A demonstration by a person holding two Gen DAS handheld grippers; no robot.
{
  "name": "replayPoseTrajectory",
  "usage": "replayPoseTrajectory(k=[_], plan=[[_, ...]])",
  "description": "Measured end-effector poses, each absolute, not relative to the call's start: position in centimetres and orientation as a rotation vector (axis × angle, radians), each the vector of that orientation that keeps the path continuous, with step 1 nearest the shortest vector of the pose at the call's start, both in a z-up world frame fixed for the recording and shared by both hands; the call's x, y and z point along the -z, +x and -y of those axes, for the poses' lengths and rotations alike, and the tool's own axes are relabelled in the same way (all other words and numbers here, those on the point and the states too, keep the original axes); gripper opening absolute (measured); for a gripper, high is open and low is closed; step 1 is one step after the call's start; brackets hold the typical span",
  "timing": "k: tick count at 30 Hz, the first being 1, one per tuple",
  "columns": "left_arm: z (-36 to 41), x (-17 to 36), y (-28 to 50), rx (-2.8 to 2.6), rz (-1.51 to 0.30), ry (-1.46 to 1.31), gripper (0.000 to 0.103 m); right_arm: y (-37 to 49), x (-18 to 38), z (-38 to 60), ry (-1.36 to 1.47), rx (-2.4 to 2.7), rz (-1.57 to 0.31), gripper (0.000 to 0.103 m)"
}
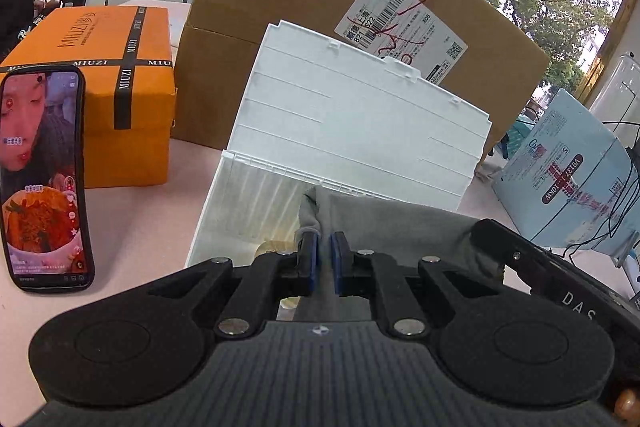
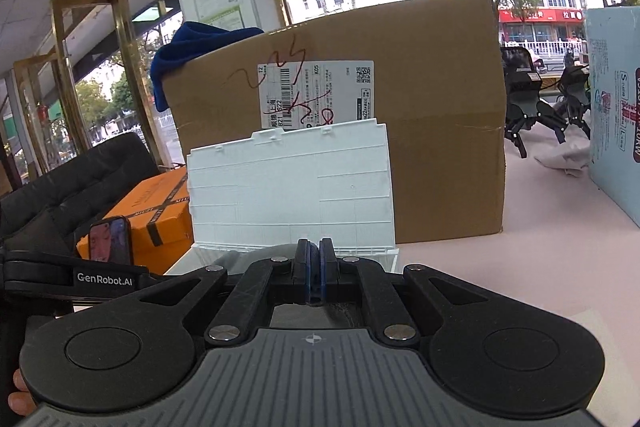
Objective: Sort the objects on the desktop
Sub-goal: 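Lift and carry the grey cloth with both grippers toward the white box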
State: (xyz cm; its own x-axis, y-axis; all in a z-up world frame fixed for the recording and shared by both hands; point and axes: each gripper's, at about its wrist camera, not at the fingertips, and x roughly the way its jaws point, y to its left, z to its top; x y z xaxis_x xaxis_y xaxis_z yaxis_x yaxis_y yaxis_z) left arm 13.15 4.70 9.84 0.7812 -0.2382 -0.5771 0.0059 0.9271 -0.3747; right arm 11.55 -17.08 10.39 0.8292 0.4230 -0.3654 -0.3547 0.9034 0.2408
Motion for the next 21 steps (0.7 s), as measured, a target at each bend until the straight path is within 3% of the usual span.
replayPoseTrajectory(k=[4, 21], plan=[[-5.2, -8.6, 14.6, 0.145, -0.705, -0.396, 0.007, 12.8, -9.5, 16.7, 0.166, -0.405, -0.456, 0.005], [-6.1, -9.1, 15.4, 0.122, -0.582, -0.364, 0.007, 13.6, -8.3, 14.7, 0.084, -0.361, -0.423, 0.005]])
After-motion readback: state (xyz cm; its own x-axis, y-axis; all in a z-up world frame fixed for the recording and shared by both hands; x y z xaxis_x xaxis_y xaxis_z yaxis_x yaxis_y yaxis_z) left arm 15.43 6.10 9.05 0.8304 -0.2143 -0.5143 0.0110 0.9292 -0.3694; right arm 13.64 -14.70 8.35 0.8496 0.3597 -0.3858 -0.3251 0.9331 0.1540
